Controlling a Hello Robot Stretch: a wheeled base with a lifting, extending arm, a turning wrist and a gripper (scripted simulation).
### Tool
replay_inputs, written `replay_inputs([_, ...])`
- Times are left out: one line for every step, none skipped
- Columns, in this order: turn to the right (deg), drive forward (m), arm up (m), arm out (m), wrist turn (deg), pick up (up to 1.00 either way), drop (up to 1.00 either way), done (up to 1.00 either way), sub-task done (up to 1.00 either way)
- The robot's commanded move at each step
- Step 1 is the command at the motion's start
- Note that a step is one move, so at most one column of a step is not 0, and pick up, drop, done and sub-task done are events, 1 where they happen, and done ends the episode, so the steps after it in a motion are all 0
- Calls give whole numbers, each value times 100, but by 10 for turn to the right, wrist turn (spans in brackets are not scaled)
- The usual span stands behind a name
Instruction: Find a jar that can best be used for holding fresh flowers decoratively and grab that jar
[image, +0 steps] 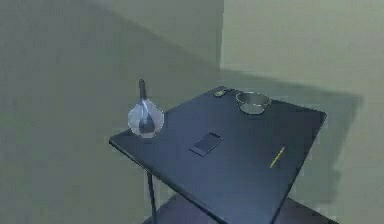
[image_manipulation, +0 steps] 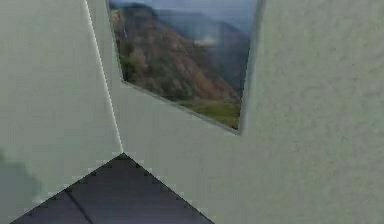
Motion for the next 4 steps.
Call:
replay_inputs([-450, 0, 0, 0, 0, 0, 0, 0, 0])
replay_inputs([-450, 0, 0, 0, 0, 0, 0, 0, 0])
replay_inputs([-120, 0, 0, 0, 0, 0, 0, 0, 0])
replay_inputs([450, 0, 0, 0, 0, 0, 0, 0, 0])
